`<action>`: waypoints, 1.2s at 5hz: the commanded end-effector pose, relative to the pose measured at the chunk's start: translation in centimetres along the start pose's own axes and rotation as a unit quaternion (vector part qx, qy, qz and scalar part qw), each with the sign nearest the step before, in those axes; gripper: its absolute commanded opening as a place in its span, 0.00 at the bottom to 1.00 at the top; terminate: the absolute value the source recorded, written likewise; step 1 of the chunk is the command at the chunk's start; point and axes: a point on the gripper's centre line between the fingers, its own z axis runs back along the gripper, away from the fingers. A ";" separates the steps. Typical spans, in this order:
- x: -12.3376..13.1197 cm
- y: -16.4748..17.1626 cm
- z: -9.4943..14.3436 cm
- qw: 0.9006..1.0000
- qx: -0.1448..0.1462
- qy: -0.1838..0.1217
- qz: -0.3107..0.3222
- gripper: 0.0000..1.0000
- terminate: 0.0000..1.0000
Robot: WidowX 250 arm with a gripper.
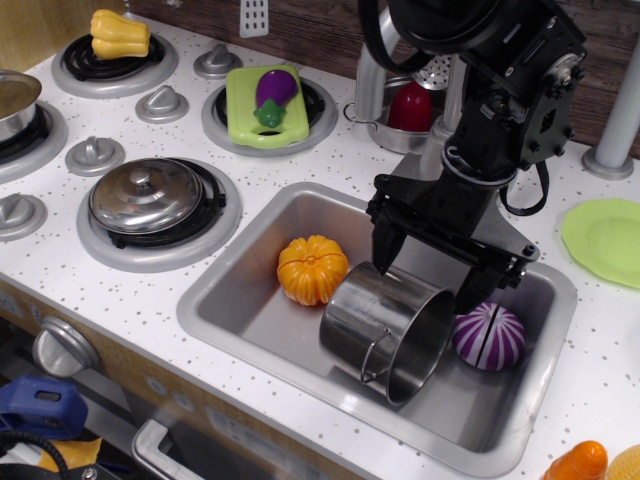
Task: Flip pot upright in sink
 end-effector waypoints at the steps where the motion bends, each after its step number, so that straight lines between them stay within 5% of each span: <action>1: 0.0 0.0 0.0 1.000 0.000 0.000 0.000 1.00 0.00; 3: -0.4 -1.4 -0.2 0.995 0.090 -0.044 -0.014 1.00 0.00; 5: -0.8 -1.8 -1.5 0.980 0.175 -0.089 -0.040 1.00 0.00; 6: -0.5 -1.3 -2.0 0.977 0.189 -0.081 -0.059 1.00 0.00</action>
